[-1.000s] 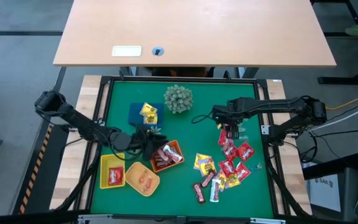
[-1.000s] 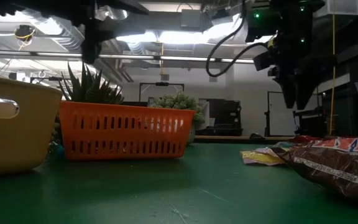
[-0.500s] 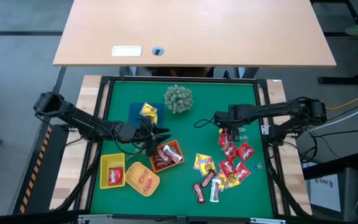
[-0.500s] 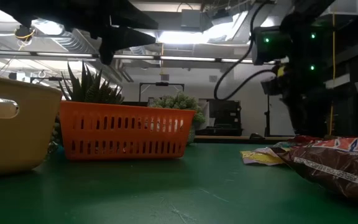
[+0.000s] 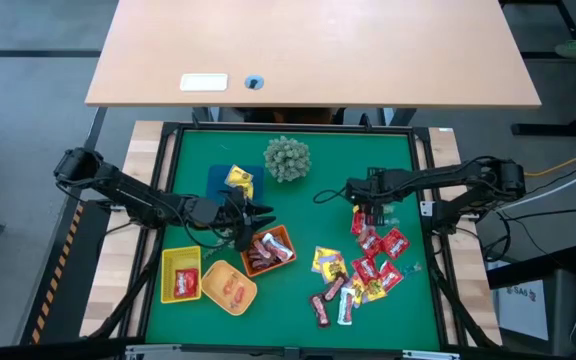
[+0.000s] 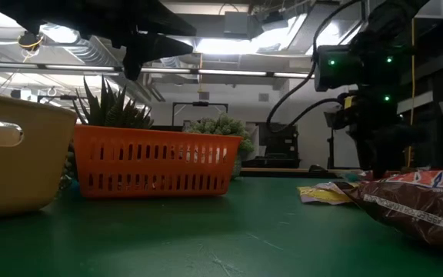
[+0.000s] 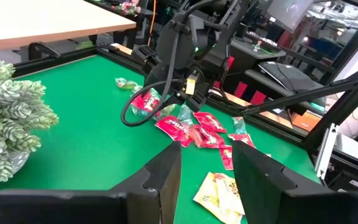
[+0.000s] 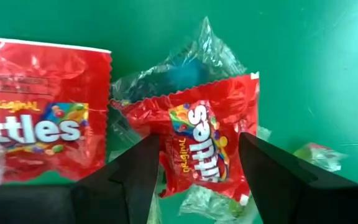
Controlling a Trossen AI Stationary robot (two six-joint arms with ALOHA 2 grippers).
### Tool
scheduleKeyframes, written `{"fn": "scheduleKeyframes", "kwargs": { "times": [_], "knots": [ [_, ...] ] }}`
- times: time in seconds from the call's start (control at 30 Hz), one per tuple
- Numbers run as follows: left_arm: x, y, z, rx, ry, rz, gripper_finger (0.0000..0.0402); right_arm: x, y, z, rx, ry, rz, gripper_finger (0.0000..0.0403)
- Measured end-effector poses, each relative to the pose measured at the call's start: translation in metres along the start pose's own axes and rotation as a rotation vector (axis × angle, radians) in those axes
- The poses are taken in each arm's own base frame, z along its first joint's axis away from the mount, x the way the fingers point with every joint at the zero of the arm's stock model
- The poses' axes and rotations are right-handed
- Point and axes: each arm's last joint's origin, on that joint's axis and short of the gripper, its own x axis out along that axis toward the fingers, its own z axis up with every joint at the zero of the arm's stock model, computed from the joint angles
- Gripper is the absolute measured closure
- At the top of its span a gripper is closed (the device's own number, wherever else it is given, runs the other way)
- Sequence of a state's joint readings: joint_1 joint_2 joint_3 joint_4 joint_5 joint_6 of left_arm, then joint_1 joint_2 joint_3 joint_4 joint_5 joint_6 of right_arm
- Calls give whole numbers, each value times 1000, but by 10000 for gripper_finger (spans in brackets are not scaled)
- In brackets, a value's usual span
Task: Sort candy
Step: Put the red candy into the yellow bin
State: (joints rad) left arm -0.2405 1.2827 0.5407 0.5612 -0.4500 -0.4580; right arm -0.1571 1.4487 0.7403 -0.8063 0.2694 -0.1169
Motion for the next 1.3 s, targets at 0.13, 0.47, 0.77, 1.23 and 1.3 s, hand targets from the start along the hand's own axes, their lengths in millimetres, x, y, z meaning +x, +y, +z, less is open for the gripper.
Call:
{"fn": "scheduleKeyframes", "kwargs": {
  "times": [0.13,0.47,0.77,1.23,1.3],
  "knots": [
    [0,0,0,0,0,0,273,1,-1,0,5,0,11,200],
    [0,0,0,-1,0,0,273,1,0,1,-9,-7,72,344],
    [0,0,0,-1,0,0,273,1,1,1,-12,-7,72,382],
    [0,0,0,254,2,-8,273,-60,-16,40,12,-185,212,401],
    [0,-1,0,324,7,-27,273,-71,-19,50,18,-270,237,400]
  ]
}}
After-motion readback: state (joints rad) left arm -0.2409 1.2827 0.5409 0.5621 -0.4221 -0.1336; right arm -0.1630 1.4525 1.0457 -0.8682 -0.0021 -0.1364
